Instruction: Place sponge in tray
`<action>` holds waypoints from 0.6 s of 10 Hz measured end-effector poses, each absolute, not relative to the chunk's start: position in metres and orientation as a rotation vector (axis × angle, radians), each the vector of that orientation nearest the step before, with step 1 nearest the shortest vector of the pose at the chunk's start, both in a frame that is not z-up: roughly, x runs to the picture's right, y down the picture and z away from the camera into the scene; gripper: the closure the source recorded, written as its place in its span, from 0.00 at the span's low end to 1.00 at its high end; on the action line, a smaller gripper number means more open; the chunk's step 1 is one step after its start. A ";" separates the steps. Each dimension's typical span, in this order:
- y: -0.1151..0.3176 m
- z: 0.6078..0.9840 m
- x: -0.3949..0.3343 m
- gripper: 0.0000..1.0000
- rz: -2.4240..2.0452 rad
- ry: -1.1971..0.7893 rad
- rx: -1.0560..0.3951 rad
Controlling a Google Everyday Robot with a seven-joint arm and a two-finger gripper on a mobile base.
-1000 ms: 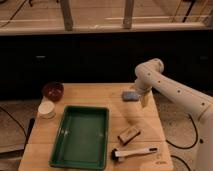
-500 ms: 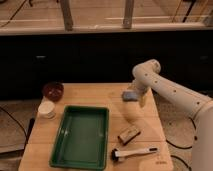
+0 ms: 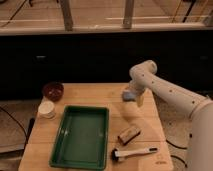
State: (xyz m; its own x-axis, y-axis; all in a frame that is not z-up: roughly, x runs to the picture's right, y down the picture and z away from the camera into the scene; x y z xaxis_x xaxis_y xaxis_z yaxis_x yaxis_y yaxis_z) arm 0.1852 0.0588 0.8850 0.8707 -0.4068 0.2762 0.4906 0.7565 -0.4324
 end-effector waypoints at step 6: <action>0.058 0.910 0.178 0.20 -0.509 -0.195 -0.519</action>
State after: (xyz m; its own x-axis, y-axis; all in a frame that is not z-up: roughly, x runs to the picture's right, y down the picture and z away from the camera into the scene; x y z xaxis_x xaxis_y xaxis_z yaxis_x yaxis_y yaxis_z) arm 0.1777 0.0585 0.9096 0.8585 -0.4139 0.3028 0.5103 0.7479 -0.4245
